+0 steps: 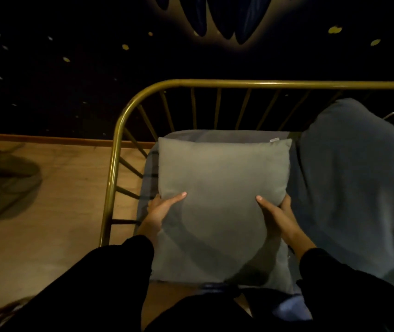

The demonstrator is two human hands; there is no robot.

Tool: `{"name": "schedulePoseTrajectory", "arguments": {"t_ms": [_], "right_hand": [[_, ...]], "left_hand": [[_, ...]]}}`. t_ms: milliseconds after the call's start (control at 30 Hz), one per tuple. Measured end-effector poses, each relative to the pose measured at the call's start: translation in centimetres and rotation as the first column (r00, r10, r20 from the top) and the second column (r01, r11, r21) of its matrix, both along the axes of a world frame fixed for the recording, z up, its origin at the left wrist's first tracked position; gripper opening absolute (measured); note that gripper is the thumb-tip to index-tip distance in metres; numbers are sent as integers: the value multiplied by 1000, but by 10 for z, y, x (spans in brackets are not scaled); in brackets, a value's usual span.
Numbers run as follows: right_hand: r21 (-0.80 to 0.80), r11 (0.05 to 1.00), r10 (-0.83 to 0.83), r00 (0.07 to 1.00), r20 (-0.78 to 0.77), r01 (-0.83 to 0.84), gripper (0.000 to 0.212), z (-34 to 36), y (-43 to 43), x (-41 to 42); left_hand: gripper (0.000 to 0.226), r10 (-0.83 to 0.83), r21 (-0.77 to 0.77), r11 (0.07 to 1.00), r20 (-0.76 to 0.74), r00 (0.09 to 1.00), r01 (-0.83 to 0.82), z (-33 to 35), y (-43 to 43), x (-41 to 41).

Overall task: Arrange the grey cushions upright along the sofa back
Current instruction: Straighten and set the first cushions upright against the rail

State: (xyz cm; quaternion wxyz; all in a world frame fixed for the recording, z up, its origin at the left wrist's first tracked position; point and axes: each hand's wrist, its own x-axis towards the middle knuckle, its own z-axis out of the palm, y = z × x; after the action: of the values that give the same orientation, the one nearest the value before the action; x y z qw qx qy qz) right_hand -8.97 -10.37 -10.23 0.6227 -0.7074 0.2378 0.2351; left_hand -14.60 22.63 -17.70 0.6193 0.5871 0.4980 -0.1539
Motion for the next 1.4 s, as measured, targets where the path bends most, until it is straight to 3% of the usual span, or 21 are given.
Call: {"name": "schedulePoseTrajectory", "arguments": {"t_ms": [67,133,200,233,333,400,567,700,767,867,933,1033,1133,1267,1400], "right_hand": [[6,1000,-7,999,-39,7,81,-9,8,0],[-32,999,-7,999,-53,5,77,-12,15,1],[-114,993,-4,998,-57,-3,77,-14,19,5],[-169,986,1,998,-62,-11,77,-14,19,8],[-333,939,41,991,-129,-82,86,-14,17,18],[-419,898,60,981,-185,-134,96,-15,14,21],[-540,827,29,972,-235,-155,103,-25,-2,19],[-568,809,-1,966,-258,-150,97,-32,-6,20],[-563,811,-11,959,-282,-156,94,-33,2,20],[-526,832,25,958,-286,-178,88,-31,14,16],[-486,855,58,965,-256,-180,83,-27,10,14],[-508,850,60,984,-167,-138,64,-15,-21,11],[-640,759,-85,993,78,116,44,8,-68,9],[-704,598,-280,923,265,384,67,40,-136,17],[-695,514,-481,840,252,503,96,40,-198,33]], "left_hand": [[112,-5,9,1000,-37,999,5,4,1,-13],[94,2,-35,999,6,1000,-2,52,-17,-15],[69,34,-51,998,34,999,-32,56,-21,-12],[70,44,-38,998,27,999,-43,56,-21,-9],[119,23,-15,1000,16,1000,-22,55,-16,6],[133,-2,-8,1000,3,1000,2,49,-13,10],[122,-72,-29,997,-53,996,70,40,-28,11],[144,-129,-9,992,-137,982,129,32,-30,16],[134,-187,65,976,-225,956,206,32,-37,13],[75,-321,332,820,-408,855,467,39,-67,13],[51,-369,470,676,-451,813,568,53,-96,20],[55,-571,621,464,-336,749,632,63,-143,42],[57,-736,616,371,-261,624,695,75,-194,85],[61,-885,557,256,-193,423,790,78,-262,153],[77,-919,490,217,-189,346,844,57,-314,211]]}}
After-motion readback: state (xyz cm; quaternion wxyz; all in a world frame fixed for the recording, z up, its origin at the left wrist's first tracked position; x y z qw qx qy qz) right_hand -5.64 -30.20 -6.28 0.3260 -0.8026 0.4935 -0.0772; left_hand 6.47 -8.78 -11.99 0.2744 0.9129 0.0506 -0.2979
